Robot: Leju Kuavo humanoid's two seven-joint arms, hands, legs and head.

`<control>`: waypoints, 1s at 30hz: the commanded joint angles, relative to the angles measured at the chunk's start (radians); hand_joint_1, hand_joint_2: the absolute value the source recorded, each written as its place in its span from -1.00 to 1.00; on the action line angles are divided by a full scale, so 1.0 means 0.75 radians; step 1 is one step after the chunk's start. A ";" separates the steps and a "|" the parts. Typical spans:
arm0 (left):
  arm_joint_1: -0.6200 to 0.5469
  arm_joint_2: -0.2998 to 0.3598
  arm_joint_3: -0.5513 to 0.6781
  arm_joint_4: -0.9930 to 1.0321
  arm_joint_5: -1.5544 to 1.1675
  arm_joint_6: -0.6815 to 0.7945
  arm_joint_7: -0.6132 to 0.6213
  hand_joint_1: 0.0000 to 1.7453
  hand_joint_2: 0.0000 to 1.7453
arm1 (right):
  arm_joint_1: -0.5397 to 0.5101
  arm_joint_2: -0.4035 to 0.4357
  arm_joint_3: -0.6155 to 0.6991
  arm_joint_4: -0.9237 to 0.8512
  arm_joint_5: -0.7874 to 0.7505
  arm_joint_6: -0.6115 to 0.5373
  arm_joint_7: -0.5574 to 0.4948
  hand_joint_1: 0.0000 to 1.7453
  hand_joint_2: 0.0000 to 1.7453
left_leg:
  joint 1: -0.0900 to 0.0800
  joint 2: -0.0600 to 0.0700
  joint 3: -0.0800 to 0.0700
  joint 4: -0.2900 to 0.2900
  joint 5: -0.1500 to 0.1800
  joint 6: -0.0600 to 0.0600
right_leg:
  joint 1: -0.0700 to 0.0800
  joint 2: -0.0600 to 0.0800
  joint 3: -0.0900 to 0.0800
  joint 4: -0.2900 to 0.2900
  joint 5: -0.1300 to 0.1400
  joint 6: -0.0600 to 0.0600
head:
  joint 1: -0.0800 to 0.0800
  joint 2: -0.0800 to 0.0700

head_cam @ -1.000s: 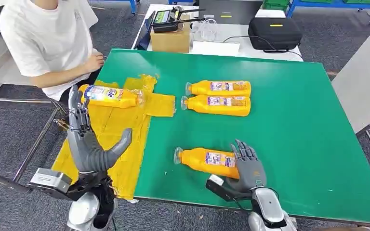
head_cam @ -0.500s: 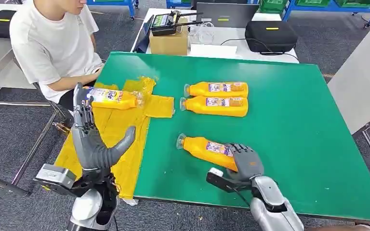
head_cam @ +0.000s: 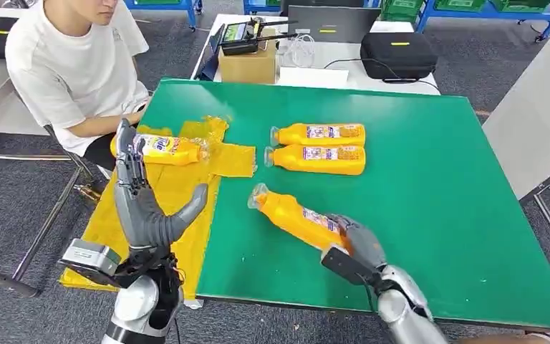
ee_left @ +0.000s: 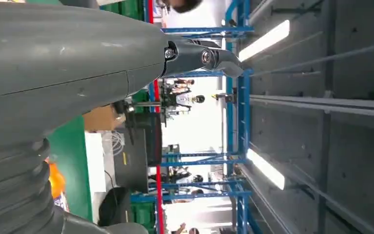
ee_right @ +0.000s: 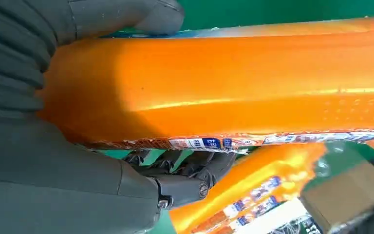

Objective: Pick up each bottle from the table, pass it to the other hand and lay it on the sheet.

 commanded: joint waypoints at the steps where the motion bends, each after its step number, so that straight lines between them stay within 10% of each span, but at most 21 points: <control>1: -0.006 0.057 -0.027 0.111 0.048 -0.065 0.074 -1.00 1.00 | 0.199 0.133 -0.140 -0.220 -0.163 -0.111 -0.166 1.00 1.00 | 0.000 -0.006 -0.009 -0.002 0.003 0.004 | 0.002 -0.006 -0.007 -0.003 0.002 -0.006 | 0.000 0.000; 9: 0.009 0.017 -0.048 0.454 0.361 -0.389 0.391 -1.00 1.00 | 0.332 0.372 -0.293 -0.810 -0.464 -0.435 -0.279 1.00 1.00 | -0.003 -0.011 -0.029 0.000 0.003 0.004 | -0.001 -0.010 -0.024 0.001 0.000 -0.007 | -0.001 0.000; 30: 0.016 0.049 -0.084 0.372 0.411 -0.672 0.393 -1.00 1.00 | 0.173 0.338 -0.053 -0.473 -0.348 -0.330 -0.320 1.00 1.00 | -0.002 -0.011 -0.035 -0.001 0.004 0.003 | -0.001 -0.011 -0.029 -0.001 0.001 -0.004 | 0.000 0.000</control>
